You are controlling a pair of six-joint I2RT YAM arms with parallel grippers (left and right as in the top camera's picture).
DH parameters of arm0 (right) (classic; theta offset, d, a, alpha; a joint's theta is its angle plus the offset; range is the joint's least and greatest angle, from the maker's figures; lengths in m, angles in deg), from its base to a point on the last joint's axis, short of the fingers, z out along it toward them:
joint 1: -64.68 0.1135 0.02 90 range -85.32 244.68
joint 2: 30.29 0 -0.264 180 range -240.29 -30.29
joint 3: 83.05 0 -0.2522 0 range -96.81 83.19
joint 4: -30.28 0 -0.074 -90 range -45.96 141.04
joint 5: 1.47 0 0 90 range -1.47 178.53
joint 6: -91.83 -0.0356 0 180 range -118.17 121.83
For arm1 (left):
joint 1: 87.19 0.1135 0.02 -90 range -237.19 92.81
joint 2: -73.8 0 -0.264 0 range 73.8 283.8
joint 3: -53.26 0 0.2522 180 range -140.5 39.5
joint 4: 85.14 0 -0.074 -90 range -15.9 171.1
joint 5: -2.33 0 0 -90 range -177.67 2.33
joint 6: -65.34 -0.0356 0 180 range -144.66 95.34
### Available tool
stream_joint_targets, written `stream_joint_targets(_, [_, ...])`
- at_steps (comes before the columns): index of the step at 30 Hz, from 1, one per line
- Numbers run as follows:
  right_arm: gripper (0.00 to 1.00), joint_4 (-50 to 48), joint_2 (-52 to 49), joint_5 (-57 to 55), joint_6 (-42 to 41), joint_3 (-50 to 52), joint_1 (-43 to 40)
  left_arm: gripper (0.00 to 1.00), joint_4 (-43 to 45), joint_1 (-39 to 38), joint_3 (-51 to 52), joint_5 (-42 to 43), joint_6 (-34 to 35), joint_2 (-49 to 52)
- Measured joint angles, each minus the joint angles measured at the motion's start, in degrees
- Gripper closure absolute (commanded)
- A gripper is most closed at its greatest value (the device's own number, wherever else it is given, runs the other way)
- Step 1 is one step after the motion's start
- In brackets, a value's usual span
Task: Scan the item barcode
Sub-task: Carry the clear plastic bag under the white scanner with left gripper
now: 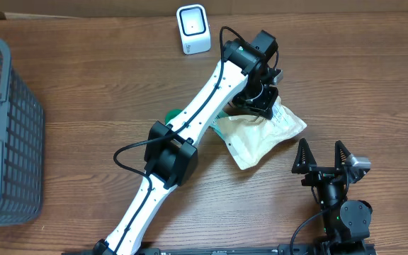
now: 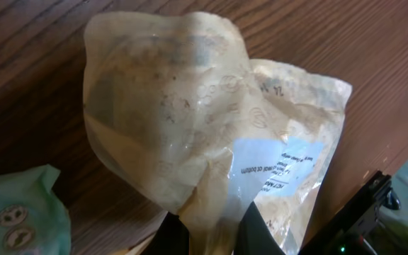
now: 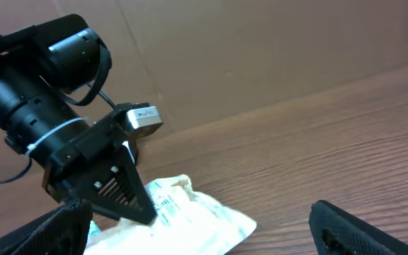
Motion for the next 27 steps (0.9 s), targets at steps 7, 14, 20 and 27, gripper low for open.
stream_joint_targets(7, [0.00, 0.0, 0.0, 0.0, 0.0, 0.0, 0.0, 0.24, 0.0, -0.1, 0.0, 0.1, 2.4, 0.1])
stream_joint_targets(14, [0.00, 0.0, 0.0, 0.0, 0.0, 0.0, 0.0, 0.96, -2.0, 0.5, -2.7, 1.5, 3.4, 0.1])
stream_joint_targets(20, [0.00, 0.0, 0.0, 0.0, 0.0, 0.0, 0.0, 0.96, -6.3, 3.2, -10.4, 2.0, 3.1, 0.0])
stream_joint_targets(27, [0.00, 0.0, 0.0, 0.0, 0.0, 0.0, 0.0, 0.96, -7.4, 3.8, -14.4, 7.6, 4.2, 0.0])
